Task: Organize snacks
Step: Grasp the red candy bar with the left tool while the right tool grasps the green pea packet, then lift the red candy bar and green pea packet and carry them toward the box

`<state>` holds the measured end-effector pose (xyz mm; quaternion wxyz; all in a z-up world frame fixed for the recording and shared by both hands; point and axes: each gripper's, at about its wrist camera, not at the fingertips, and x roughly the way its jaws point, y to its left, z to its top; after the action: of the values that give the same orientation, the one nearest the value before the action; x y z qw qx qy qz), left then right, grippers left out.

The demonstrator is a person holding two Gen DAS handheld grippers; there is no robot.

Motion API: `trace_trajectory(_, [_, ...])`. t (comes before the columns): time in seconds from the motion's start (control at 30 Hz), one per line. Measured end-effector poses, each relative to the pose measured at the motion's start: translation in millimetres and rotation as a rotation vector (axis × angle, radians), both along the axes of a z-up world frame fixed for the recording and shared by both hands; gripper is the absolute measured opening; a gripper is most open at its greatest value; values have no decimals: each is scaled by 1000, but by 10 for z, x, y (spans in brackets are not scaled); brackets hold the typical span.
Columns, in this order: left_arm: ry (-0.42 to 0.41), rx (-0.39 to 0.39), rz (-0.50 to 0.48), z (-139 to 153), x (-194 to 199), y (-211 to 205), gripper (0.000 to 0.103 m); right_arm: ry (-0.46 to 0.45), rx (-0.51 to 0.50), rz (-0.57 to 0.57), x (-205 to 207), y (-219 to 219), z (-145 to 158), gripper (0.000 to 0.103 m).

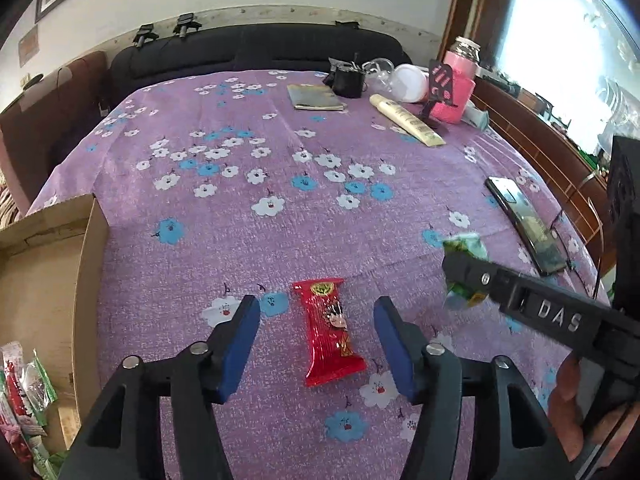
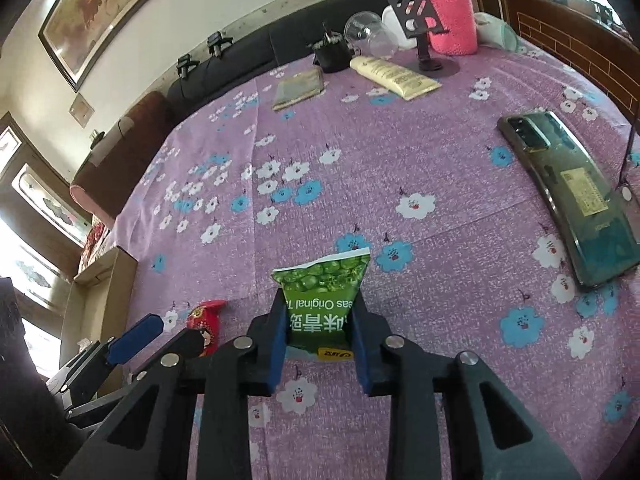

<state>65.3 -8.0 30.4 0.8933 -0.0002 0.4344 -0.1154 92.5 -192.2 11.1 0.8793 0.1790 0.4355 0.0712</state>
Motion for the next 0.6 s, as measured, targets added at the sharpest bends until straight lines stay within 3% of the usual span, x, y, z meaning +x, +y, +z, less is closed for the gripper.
trace_trajectory(0.13, [38,30,-15,-111,15,-64,60,-15,2,4,-37,12,37,27])
trace_trajectory(0.27, [54,66,0,-185,35,-61,32,-30,-11,22,-75,78,64,27])
trace_trajectory(0.33, [37,94,12,-191,24,-65,26,-43,-17,32,-93,111,85,27])
trace_trajectory(0.6, [-3,87,44,-138,2,-16,22,-78,-34,77,-165,239,118,27])
